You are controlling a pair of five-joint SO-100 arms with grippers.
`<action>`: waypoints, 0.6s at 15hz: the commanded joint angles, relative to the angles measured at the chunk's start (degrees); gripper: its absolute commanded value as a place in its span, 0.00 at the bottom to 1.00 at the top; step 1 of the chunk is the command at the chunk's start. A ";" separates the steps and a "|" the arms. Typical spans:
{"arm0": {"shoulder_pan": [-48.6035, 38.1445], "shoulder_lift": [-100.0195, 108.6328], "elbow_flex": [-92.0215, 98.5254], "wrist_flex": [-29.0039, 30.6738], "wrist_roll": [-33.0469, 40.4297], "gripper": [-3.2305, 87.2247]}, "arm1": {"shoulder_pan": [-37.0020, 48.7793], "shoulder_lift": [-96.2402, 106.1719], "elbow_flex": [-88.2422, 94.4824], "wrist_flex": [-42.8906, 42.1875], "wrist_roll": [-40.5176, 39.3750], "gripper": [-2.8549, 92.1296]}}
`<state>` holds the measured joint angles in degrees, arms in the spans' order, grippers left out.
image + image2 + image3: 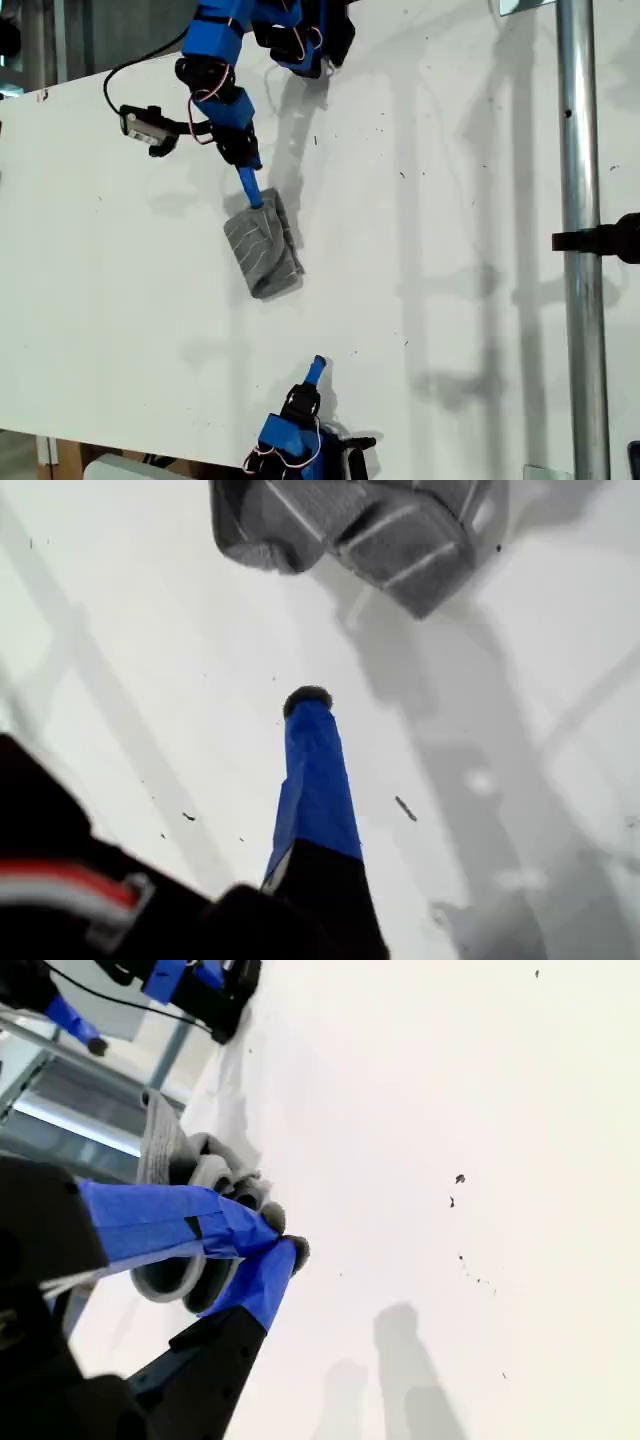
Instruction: Grasp corners of a towel and fold twice.
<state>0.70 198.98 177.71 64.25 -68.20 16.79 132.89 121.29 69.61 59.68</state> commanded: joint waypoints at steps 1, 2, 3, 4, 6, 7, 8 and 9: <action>-0.09 0.35 1.05 -0.70 0.53 0.05 | -3.60 24.87 19.07 0.09 10.90 0.65; -0.35 0.35 1.05 -0.18 0.62 0.05 | -6.68 35.16 26.81 0.26 15.47 0.65; -0.53 0.35 1.14 0.70 0.26 0.05 | -8.88 43.59 32.08 2.90 19.42 0.65; -1.85 0.35 1.14 3.60 -2.29 0.06 | -10.28 50.19 35.16 5.98 21.97 0.65; -2.72 0.35 1.14 9.40 -6.86 0.07 | -10.20 55.20 37.00 7.82 19.07 0.65; -1.49 0.35 1.14 9.40 -3.96 0.06 | -10.37 55.20 37.62 6.94 16.96 0.41; -0.26 0.35 1.14 9.49 -1.85 0.06 | -10.02 55.20 38.67 7.03 17.67 0.11; 0.00 0.35 1.14 9.49 5.01 0.06 | -9.05 55.28 40.08 9.32 20.74 0.04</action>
<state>-0.26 198.98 178.51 73.48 -69.79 6.77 188.09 161.28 77.52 78.31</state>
